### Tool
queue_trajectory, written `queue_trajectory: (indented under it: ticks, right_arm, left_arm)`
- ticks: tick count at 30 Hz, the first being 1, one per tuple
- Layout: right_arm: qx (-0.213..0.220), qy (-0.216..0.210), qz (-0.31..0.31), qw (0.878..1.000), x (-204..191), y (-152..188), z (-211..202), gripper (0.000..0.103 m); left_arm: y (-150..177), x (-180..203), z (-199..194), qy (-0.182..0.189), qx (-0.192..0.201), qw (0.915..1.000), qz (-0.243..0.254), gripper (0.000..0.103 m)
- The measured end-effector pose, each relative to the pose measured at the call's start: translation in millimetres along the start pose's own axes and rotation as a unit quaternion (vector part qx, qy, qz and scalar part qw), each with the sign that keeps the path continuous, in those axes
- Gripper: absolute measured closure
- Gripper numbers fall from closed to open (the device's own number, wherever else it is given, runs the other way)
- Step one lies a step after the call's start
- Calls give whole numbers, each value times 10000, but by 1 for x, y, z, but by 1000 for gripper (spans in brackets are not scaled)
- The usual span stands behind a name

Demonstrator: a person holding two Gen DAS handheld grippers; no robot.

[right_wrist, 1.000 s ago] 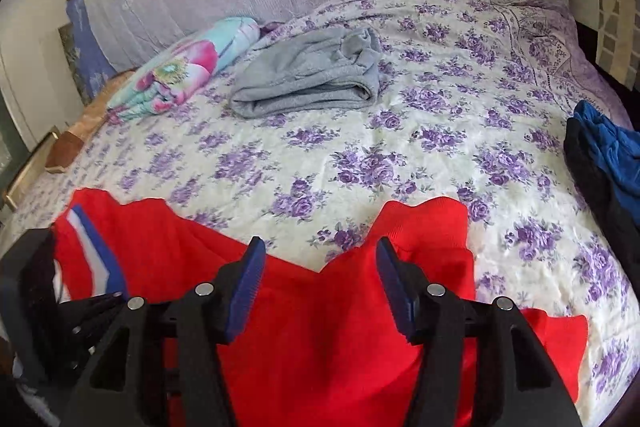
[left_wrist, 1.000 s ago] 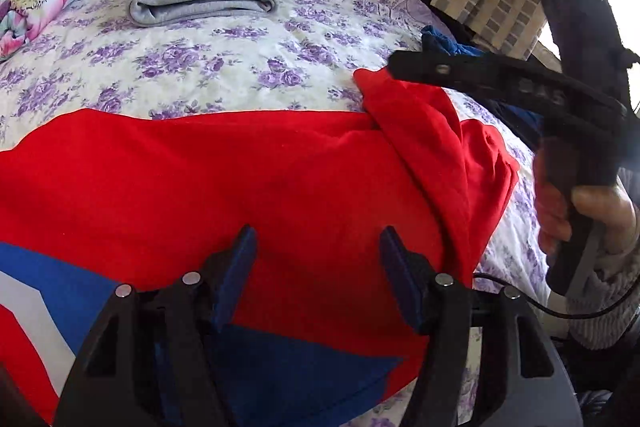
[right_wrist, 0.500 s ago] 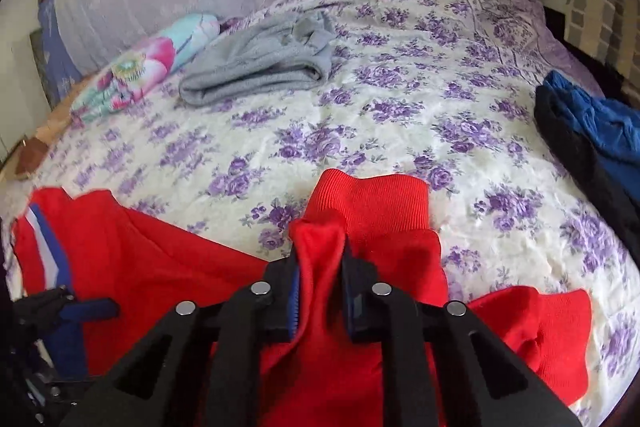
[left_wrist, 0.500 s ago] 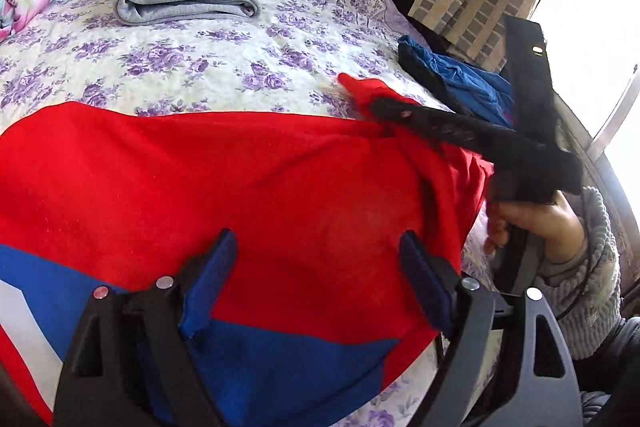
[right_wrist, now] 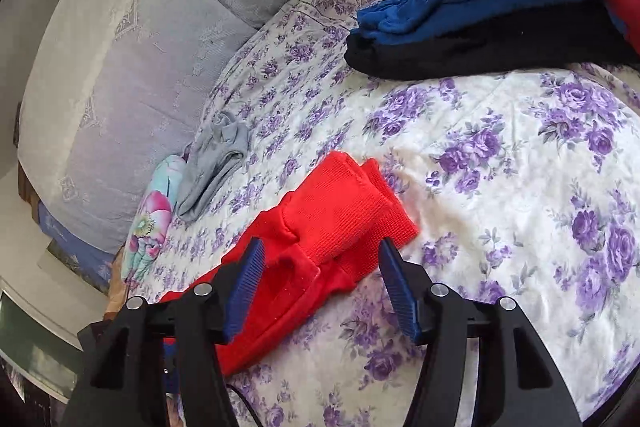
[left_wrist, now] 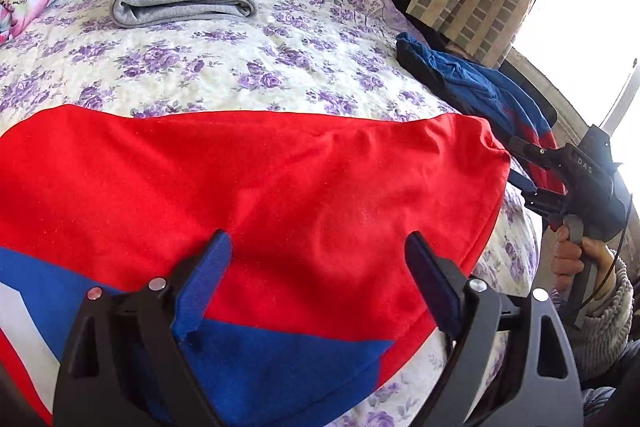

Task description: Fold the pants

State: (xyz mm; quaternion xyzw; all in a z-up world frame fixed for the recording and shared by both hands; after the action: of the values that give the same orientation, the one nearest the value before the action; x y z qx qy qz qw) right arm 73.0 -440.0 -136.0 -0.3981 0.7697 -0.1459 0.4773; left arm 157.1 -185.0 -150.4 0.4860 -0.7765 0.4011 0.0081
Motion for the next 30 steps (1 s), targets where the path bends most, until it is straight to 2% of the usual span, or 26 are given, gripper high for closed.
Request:
queue_trajectory:
  ticks: [4,7,11,15,16,17,18,21,23,25,26,27,28,29,30]
  right_arm:
    - [-316,-80,358,9988,9,18,5,43]
    - [-369,-268,645,9969,15,23,3,44]
    - [-434,-308,631,9966,14,19,23,44]
    - [-341,-354,339,9982,7,5,41,44]
    - [-293,-406,249,9984,4,2,43,47]
    - [-232,-517,182,9982,0,-1,43,64]
    - [-192,-599,116,9980,-5,-4,43,72]
    - [94,-625,-573,9964,-27,-18,18,78]
    - [190,-554,-917,9941,-36,-22,-3,79]
    - [96,-335,-1100,9933,-28,-20,-10,79]
    - [-27,-143,-1089,9939,-15,-15,-5,78]
    - [-264,132,-906,9954,7,-5,5,68]
    - [-545,273,-663,9959,28,8,16,67]
    - [-436,47,-560,9975,33,10,14,67]
    - [-425,64,-630,9971,32,8,9,65]
  left_arm:
    - [-1,-1,-1,40,15,10000,-44,17]
    - [-1,-2,-1,33,12,10000,-27,16]
    - [-1,-3,-1,28,17,10000,-17,16]
    - [-3,-6,-4,14,110,9998,-135,16]
    - [-3,-7,-5,9,143,9997,-187,16]
    - [-4,-9,-7,0,186,9995,-253,16]
    - [-6,-11,-8,-16,228,9992,-315,16]
    - [-11,-23,-17,-196,487,9970,-562,16]
    - [-15,-34,-28,-369,752,9934,-788,16]
    - [-18,-44,-33,-413,883,9899,-1028,15]
    - [-18,-48,-31,-403,841,9895,-1108,15]
    - [-18,-50,-28,-403,779,9896,-1142,15]
    - [-18,-50,-27,-444,748,9898,-1125,15]
    - [-18,-49,-26,-505,741,9903,-1066,15]
    - [-18,-48,-26,-555,726,9907,-1008,15]
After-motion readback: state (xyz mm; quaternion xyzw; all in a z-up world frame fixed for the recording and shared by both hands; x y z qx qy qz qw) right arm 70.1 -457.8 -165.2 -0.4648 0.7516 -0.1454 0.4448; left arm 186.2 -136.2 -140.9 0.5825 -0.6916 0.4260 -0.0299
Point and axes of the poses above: each gripper's, at about its wrist camera, not at the fingertips, and z roughly the way its jaws point, x to its right, y to its underside, the point moved 10 cm from there along z, roughly the way its jaws point, and after that the axes turned 6 degrees about -z, right-handed, at the moved point
